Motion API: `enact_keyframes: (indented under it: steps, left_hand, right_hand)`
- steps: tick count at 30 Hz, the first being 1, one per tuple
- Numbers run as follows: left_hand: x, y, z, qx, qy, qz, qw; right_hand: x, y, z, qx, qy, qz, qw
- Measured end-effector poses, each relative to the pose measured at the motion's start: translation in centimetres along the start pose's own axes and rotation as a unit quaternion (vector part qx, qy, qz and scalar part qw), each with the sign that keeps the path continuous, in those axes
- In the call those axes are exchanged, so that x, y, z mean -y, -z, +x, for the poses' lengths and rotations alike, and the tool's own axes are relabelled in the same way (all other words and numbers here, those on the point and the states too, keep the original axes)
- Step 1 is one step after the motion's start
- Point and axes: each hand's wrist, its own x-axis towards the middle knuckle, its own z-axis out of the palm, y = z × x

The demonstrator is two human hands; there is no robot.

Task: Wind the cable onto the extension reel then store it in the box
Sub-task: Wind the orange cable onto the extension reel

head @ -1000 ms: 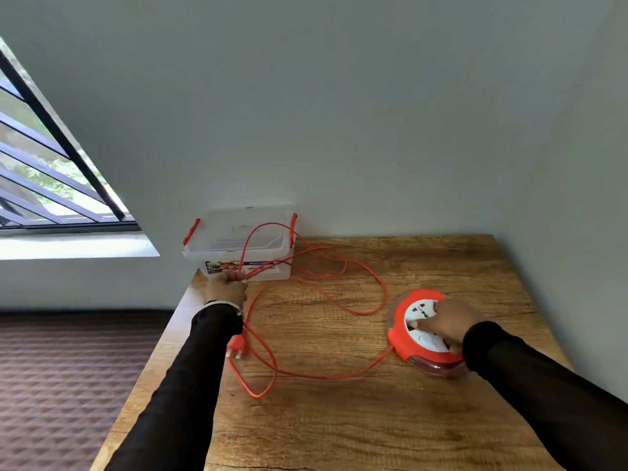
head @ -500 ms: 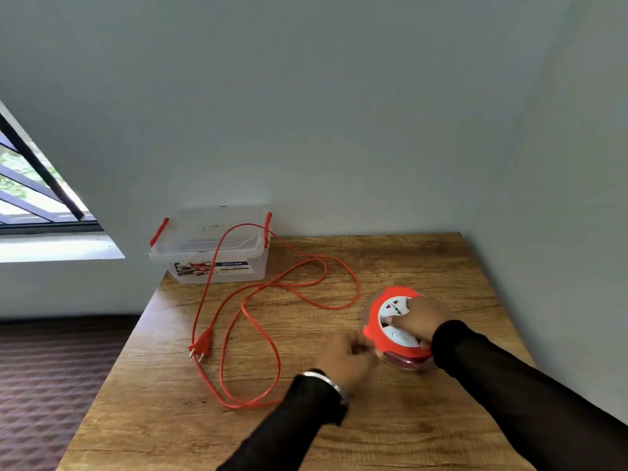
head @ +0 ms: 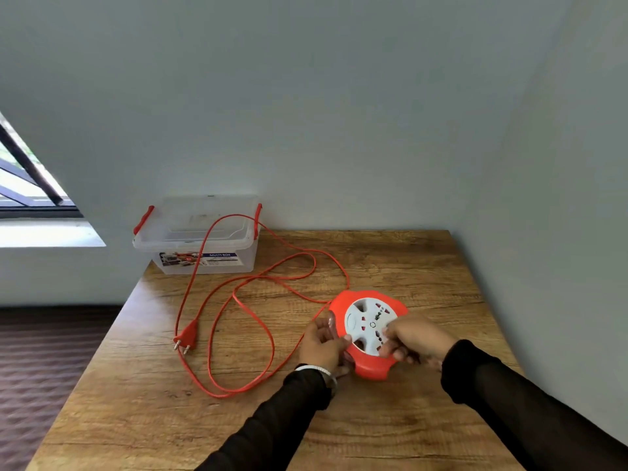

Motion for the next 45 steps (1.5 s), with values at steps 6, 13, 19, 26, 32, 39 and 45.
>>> enact_keyframes:
  steps: [6,13,19,26,32,39,45]
  left_hand:
    - [-1.1,1.5,2.2,0.070,-0.015,0.001,0.997]
    - [-1.4,3.5,3.3,0.160,-0.058,0.064,0.983]
    - [-1.1,3.6,3.3,0.171,-0.060,0.060,0.982]
    - [-0.4,2.9,2.6,0.104,-0.060,0.011,0.993]
    - [-0.4,1.2,1.8,0.024,-0.163,-0.063,0.984]
    - [0.0,-0.9,1.2,-0.005,-0.214,-0.063,0.975]
    - [-0.1,-1.0,1.0,-0.029,-0.248,-0.010,0.968]
  right_hand:
    - [-0.6,2.3,-0.6,-0.132,0.326,-0.433,0.830]
    - [2.3,2.7,-0.1,0.073,0.354,-0.676,0.642]
    - [4.4,1.4,0.2,0.108,0.357,-0.751,0.544]
    - [2.9,0.9,1.0,0.000,0.393,-0.732,0.557]
    - [1.6,0.4,1.7,-0.154,0.399,-0.608,0.669]
    - [2.0,-3.0,1.4,-0.268,0.204,-0.078,0.938]
    - [2.8,-3.7,1.1,-0.149,0.042,0.322,0.934]
